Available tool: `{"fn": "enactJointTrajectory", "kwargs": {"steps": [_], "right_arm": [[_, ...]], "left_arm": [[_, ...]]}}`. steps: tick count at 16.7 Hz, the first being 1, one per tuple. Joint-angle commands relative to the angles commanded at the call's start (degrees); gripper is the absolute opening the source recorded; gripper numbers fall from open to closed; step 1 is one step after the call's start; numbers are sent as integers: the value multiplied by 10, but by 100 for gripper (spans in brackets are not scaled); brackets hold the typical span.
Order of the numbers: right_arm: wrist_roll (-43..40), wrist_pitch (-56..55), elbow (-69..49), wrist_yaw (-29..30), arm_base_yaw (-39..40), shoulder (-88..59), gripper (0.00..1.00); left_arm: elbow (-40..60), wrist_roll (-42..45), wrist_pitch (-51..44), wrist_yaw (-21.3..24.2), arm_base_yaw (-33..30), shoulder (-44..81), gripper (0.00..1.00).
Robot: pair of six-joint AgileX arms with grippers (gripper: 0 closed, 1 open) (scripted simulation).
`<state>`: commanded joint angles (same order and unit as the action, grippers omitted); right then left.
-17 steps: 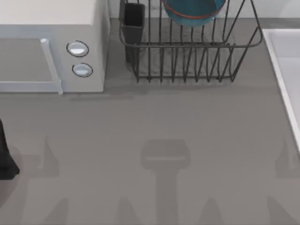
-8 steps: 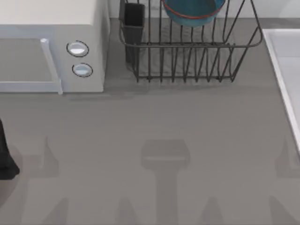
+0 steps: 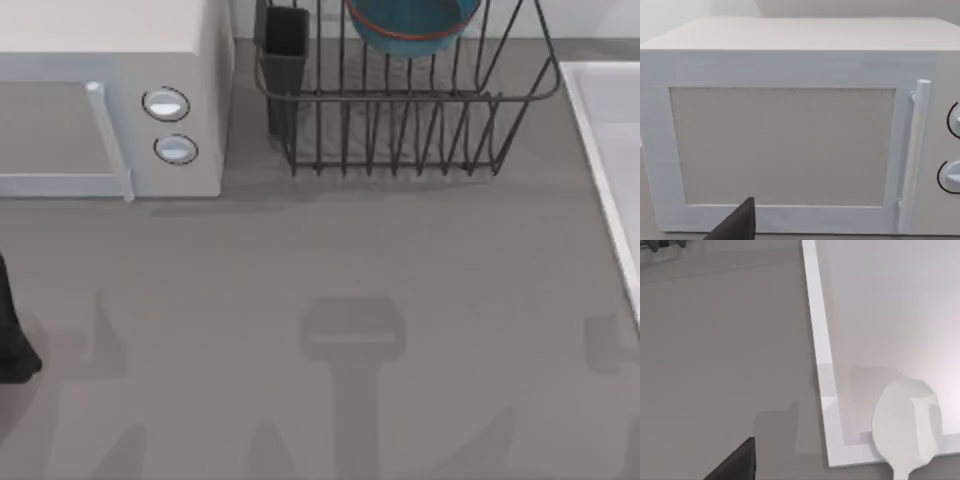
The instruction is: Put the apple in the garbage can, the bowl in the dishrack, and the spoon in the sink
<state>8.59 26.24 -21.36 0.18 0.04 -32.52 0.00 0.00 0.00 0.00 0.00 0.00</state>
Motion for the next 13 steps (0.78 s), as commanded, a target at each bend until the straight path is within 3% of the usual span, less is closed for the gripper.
{"fn": "enactJointTrajectory", "kwargs": {"steps": [7,13], "right_arm": [[76,241,-186,3,0,-315,100],[107,330,-259,-2,1,-426,100]], "left_arm": [[0,0,0,0,0,0,100],[0,0,0,0,0,0,100]]}}
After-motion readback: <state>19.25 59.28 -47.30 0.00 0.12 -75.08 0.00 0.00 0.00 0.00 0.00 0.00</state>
